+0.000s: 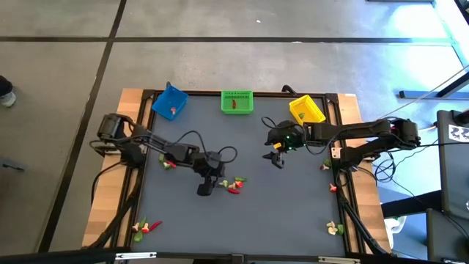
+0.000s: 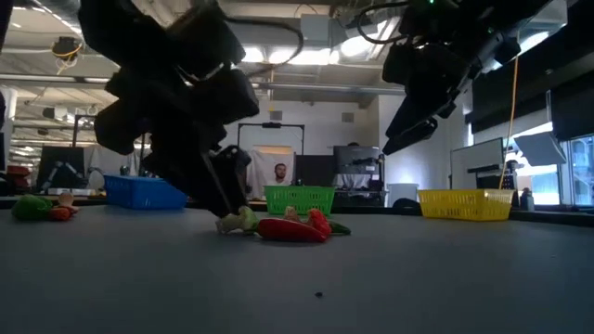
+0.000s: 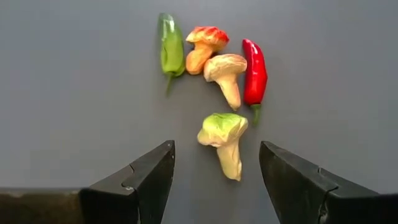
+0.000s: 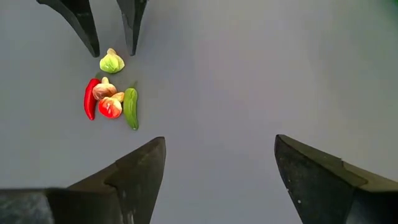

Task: Sort produce into baskets
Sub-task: Put the green mushroom into the blue bin

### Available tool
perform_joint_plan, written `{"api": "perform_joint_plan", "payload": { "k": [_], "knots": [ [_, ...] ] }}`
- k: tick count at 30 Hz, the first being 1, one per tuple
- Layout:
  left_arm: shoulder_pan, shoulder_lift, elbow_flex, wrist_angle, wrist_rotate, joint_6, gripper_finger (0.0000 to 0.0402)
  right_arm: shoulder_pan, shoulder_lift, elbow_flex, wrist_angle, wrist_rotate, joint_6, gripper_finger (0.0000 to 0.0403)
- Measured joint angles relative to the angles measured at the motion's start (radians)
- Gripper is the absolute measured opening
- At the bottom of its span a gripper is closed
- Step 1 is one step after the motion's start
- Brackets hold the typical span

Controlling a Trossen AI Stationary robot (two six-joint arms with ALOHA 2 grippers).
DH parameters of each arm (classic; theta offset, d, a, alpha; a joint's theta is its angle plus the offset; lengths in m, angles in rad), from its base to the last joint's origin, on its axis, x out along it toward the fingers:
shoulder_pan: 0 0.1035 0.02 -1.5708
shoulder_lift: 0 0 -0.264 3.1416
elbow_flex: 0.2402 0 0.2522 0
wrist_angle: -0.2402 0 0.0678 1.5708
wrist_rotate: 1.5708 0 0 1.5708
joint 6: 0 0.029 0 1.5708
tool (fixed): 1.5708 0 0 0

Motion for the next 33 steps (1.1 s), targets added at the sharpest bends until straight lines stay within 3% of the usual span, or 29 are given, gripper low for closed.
{"api": "perform_joint_plan", "payload": {
  "k": [5, 23, 33],
  "knots": [
    [0.006, 0.024, 0.000, 0.045, 0.061, 0.010, 0.0209, -0.001, 0.000, 0.000, 0.001, 0.001, 0.001, 0.0298],
    [0.067, 0.058, 0.002, 0.032, 0.119, 0.099, 0.0018, 0.000, 0.000, 0.000, -0.001, 0.010, 0.002, 0.0298],
    [0.070, 0.006, 0.003, -0.017, 0.074, 0.100, 0.0018, 0.000, 0.000, 0.000, 0.013, 0.055, -0.006, 0.0298]
  ]
}}
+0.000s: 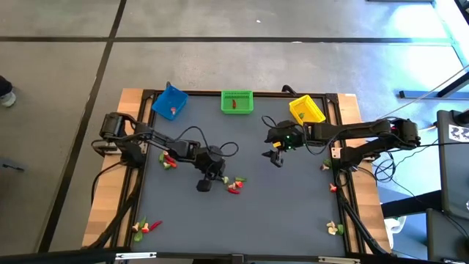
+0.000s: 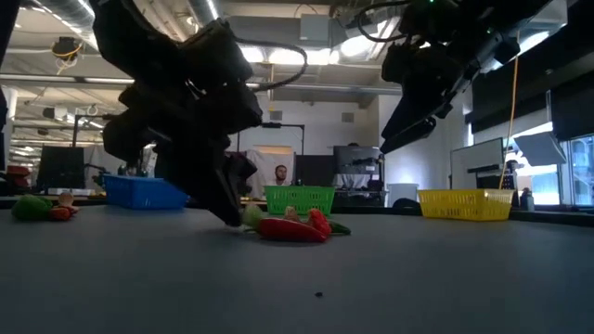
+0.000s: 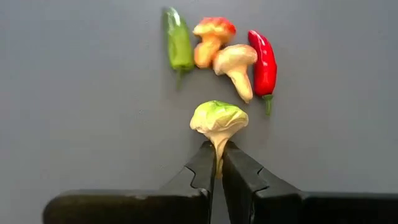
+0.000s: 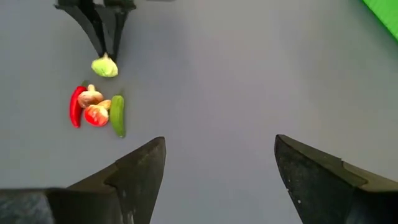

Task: Sort produce into baskets
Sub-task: Put the green mushroom into the blue bin

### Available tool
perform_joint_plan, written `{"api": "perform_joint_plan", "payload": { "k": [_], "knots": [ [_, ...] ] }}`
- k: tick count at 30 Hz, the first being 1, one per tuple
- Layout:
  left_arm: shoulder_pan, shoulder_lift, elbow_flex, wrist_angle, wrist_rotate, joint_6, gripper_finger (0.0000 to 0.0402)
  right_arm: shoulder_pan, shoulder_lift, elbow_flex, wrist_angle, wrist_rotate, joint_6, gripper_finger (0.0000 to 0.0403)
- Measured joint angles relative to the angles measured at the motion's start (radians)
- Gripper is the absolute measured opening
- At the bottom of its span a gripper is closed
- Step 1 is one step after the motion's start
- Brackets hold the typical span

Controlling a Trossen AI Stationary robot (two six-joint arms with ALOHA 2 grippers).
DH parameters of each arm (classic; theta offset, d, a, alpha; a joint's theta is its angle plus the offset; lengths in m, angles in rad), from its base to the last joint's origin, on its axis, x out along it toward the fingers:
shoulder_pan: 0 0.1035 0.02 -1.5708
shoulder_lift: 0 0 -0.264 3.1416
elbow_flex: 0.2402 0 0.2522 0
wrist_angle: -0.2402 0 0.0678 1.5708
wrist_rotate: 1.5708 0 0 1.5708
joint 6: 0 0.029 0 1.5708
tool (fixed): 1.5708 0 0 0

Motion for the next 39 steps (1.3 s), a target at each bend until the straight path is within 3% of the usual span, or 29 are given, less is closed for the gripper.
{"api": "perform_joint_plan", "payload": {
  "k": [8, 19, 30, 39],
  "knots": [
    [0.013, -0.142, 0.001, -0.069, -0.133, 0.003, 0.0019, 0.000, 0.004, 0.000, 0.003, 0.014, 0.001, 0.0298],
    [0.091, -0.402, 0.001, -0.238, -0.332, -0.019, 0.0019, -0.001, 0.004, 0.000, 0.020, 0.110, 0.022, 0.0298],
    [0.302, -0.530, 0.001, -0.412, -0.582, -0.100, 0.0020, -0.002, 0.005, 0.000, 0.050, 0.158, 0.023, 0.0298],
    [0.518, -0.530, 0.001, -0.484, -0.609, -0.108, 0.0020, -0.002, 0.005, 0.000, 0.049, 0.159, 0.015, 0.0298]
  ]
}}
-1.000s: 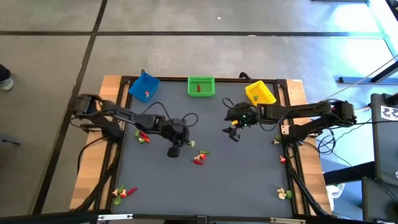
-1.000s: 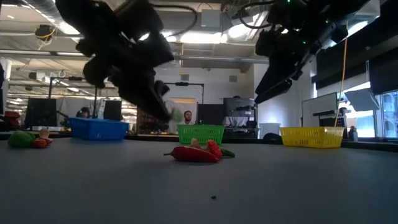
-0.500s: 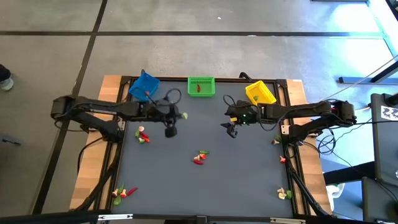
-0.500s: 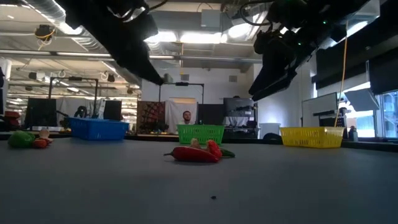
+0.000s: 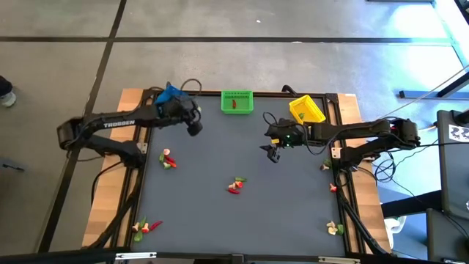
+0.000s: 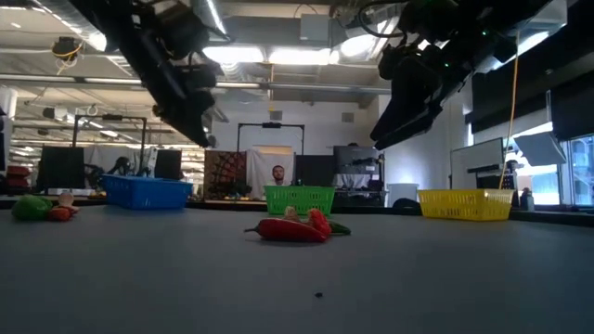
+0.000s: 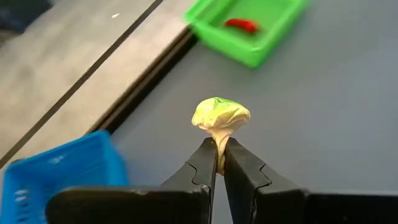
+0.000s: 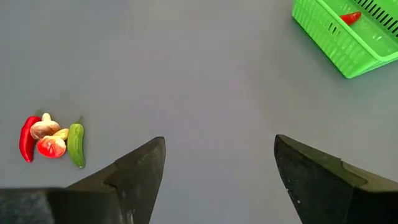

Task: Sort produce into baskets
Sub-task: Put the green mushroom into the blue bin, then put the green pepper into the green bin

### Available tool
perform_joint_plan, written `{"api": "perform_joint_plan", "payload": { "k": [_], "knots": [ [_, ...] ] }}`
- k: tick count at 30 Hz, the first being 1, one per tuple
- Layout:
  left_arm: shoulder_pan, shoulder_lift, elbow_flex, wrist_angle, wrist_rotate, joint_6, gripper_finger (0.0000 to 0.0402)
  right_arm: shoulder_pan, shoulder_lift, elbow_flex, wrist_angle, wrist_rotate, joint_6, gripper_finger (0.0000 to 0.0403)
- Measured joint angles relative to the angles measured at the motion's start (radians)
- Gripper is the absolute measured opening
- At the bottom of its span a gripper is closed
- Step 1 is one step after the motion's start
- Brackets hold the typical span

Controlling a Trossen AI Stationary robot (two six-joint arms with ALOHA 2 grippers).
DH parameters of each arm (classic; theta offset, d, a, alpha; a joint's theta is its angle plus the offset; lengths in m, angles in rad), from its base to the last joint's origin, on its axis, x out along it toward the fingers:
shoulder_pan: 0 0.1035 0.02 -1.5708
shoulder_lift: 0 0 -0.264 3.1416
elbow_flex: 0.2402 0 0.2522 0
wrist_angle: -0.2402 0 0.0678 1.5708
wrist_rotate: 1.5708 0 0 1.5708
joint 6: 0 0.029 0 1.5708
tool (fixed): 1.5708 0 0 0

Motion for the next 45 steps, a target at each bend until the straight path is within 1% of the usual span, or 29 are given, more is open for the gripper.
{"api": "perform_joint_plan", "payload": {
  "k": [4, 10, 17, 20, 25, 30, 35, 40, 45],
  "knots": [
    [0.092, 0.000, 0.000, -0.010, -0.001, 0.029, 0.0020, 0.000, 0.000, 0.000, 0.000, 0.000, 0.000, 0.0298],
    [0.220, 0.000, 0.000, -0.011, -0.001, 0.034, 0.0020, 0.000, 0.000, 0.000, 0.000, 0.000, -0.009, 0.0298],
    [0.333, 0.000, 0.000, -0.012, -0.001, 0.053, 0.0023, 0.000, 0.000, 0.000, 0.000, -0.001, -0.010, 0.0298],
    [0.368, 0.000, 0.000, -0.028, -0.001, 0.057, 0.0042, 0.000, 0.000, 0.000, 0.000, -0.001, -0.012, 0.0298],
    [0.412, 0.001, 0.000, -0.064, -0.001, 0.038, 0.0093, 0.000, 0.000, 0.000, 0.000, -0.002, -0.015, 0.0298],
    [0.426, 0.001, 0.000, -0.072, 0.000, 0.036, 0.0134, 0.000, 0.000, 0.000, -0.001, -0.002, -0.015, 0.0298],
    [0.408, 0.001, 0.000, -0.057, 0.019, 0.032, 0.0161, 0.001, 0.000, 0.000, -0.001, -0.002, -0.016, 0.0298],
    [0.360, 0.001, 0.000, -0.052, 0.027, 0.007, 0.0168, 0.001, 0.000, 0.000, -0.001, -0.002, -0.016, 0.0298],
    [0.296, 0.001, 0.000, -0.048, 0.090, 0.032, 0.0159, 0.001, 0.000, 0.000, -0.001, -0.003, -0.016, 0.0298]
  ]
}}
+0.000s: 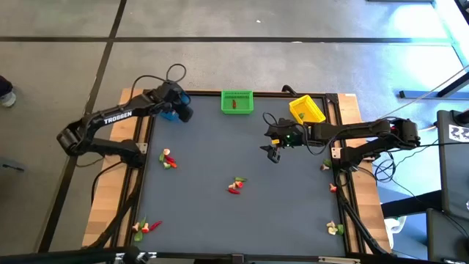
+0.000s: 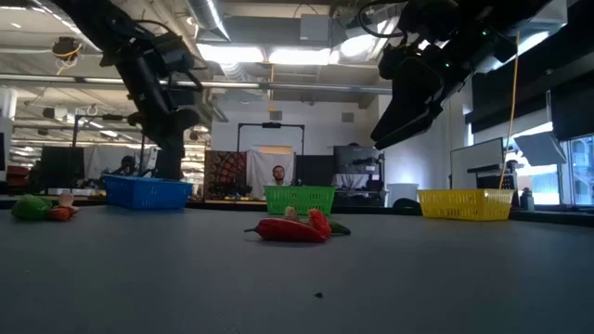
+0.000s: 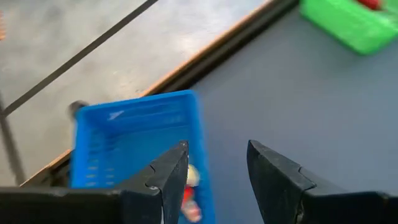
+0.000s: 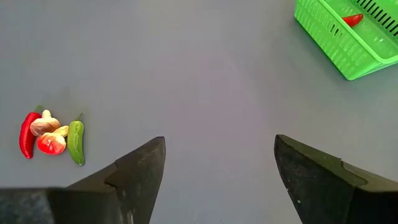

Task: Sort produce into baskets
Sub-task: Put the green pepper into the green bin

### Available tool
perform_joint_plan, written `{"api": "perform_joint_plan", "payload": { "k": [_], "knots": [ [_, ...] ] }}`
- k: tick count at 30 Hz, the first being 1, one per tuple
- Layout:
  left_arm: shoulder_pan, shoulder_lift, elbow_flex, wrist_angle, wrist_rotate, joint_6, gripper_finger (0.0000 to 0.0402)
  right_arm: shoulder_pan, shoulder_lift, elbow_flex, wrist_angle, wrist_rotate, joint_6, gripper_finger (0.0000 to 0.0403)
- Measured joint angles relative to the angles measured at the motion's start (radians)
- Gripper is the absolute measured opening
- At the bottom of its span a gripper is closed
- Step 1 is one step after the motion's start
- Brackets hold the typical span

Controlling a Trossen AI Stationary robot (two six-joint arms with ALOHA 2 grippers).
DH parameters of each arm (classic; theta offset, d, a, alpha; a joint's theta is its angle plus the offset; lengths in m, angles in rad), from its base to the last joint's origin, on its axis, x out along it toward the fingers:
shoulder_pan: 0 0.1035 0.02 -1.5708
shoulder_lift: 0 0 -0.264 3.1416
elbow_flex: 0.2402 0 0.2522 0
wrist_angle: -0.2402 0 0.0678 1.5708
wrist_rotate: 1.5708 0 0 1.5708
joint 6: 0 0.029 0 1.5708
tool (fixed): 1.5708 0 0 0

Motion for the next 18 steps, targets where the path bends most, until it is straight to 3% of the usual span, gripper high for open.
{"api": "perform_joint_plan", "payload": {
  "k": [13, 18],
  "knots": [
    [-0.231, 0.000, 0.000, 0.130, 0.151, 0.002, 0.0132, 0.000, 0.000, 0.000, 0.001, 0.000, -0.003, 0.0298],
    [-0.331, 0.000, 0.000, 0.169, 0.163, -0.002, 0.0132, 0.006, 0.000, 0.000, 0.002, -0.008, -0.003, 0.0298]
  ]
}}
